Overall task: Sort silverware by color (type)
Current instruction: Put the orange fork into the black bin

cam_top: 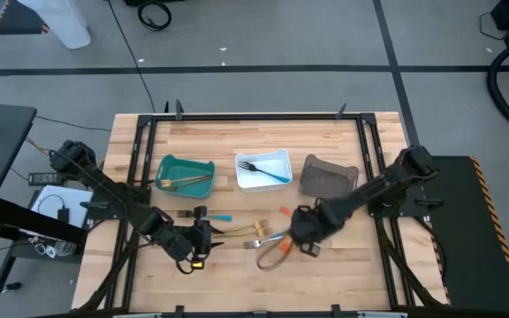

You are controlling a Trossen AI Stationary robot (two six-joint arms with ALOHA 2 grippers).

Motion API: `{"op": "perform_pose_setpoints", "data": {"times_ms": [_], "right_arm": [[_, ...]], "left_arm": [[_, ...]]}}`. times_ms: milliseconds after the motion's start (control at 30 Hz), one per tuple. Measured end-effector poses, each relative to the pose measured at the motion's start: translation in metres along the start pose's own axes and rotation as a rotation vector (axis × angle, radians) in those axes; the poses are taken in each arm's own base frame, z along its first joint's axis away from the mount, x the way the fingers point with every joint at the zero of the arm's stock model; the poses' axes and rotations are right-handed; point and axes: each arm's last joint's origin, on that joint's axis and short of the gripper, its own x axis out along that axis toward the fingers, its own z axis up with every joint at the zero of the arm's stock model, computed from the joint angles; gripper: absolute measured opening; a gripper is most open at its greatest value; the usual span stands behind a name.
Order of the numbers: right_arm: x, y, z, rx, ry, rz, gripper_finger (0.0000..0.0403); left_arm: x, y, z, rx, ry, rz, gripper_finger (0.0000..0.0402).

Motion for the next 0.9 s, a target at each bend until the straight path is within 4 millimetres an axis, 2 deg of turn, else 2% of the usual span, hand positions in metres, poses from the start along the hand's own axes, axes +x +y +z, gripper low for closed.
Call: {"op": "perform_pose_setpoints", "data": {"times_ms": [200, 300, 467, 567, 900], "right_arm": [[0.016, 0.029, -0.035, -0.218, 0.069, -0.057, 0.0109], [0.024, 0.035, -0.046, -0.261, 0.091, -0.114, 0.0110], [0.023, 0.040, -0.057, -0.349, 0.040, -0.171, 0.0121], [0.022, 0.043, -0.062, -0.457, 0.021, -0.185, 0.0142], [0.020, 0.049, -0.073, -0.623, -0.118, -0.291, 0.0228]], "left_arm": [[0.000, 0.000, 0.000, 0.003, 0.000, 0.001, 0.0144], [0.000, 0.000, 0.000, 0.014, -0.003, 0.000, 0.0144], [0.000, 0.000, 0.001, 0.012, -0.008, -0.002, 0.0144], [0.000, 0.000, 0.001, 0.012, -0.008, -0.002, 0.0144], [0.000, 0.000, 0.001, -0.013, -0.008, -0.002, 0.0144]]}}
